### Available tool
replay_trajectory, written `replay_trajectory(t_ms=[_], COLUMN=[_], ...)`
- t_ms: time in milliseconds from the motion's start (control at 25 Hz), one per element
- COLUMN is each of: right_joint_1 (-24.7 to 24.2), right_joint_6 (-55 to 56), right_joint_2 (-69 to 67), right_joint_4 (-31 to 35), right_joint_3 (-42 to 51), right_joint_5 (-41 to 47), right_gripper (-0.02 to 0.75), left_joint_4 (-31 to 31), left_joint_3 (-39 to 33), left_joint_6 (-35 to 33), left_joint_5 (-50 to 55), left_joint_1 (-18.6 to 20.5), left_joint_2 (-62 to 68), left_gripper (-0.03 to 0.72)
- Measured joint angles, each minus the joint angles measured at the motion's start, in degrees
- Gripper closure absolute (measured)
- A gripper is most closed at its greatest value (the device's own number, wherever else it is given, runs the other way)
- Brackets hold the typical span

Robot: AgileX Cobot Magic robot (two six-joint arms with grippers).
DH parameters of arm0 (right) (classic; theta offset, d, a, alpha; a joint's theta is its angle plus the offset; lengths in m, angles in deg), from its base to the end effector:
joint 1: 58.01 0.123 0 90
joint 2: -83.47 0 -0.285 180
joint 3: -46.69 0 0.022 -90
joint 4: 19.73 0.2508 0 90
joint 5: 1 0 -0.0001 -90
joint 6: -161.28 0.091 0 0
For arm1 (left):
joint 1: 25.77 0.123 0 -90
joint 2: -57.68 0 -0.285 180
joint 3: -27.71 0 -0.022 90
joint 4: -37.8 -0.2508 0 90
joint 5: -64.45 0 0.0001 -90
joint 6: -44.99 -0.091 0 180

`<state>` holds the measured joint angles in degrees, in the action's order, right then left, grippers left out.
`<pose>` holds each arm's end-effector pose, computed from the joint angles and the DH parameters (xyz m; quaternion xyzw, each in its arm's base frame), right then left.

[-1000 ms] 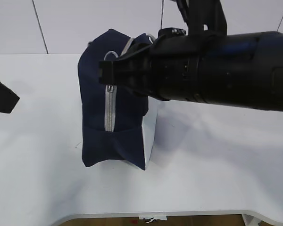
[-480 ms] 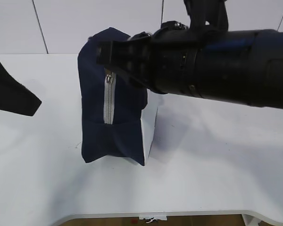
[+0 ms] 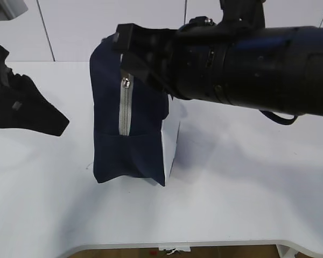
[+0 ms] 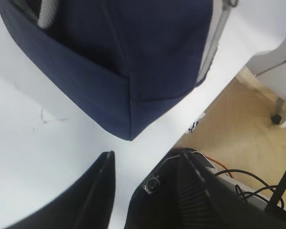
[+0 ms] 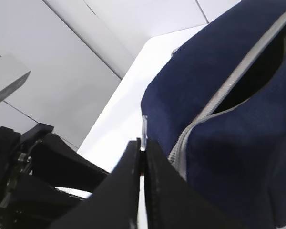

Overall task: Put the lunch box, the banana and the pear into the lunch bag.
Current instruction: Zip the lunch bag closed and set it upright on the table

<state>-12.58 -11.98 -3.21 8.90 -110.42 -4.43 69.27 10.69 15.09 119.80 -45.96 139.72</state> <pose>0.2224 0.2221 0.3182 -0.0620 0.7991 0.3786 0.4629 0.2236 -0.1239 0.3163 0.3059 0.8931 -0.2328 0.2337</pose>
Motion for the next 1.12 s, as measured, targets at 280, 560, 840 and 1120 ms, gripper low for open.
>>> replay_trajectory(t_ms=[280,560,840,1120], right_joint_1=[0.0,0.0,0.0,0.0], right_joint_6=[0.0,0.0,-0.13,-0.36], right_joint_2=[-0.09,-0.09,-0.09,-0.09], right_joint_4=[1.62,6.65,7.11,7.21], right_joint_3=[-0.63,-2.33,-2.33,-2.33], right_joint_5=[0.0,0.0,0.0,-0.09], right_gripper=[0.748,0.748,0.748,0.748], left_joint_4=[3.78,4.6,6.0,11.7], left_joint_3=[0.0,0.0,0.0,0.0], left_joint_6=[-3.48,-5.16,-6.68,-10.33], left_joint_5=[-1.78,-4.31,-6.32,-7.16], left_joint_1=[0.0,0.0,0.0,0.0], left_joint_2=[1.95,2.75,4.01,5.11], left_gripper=[0.351,0.349,0.349,0.349])
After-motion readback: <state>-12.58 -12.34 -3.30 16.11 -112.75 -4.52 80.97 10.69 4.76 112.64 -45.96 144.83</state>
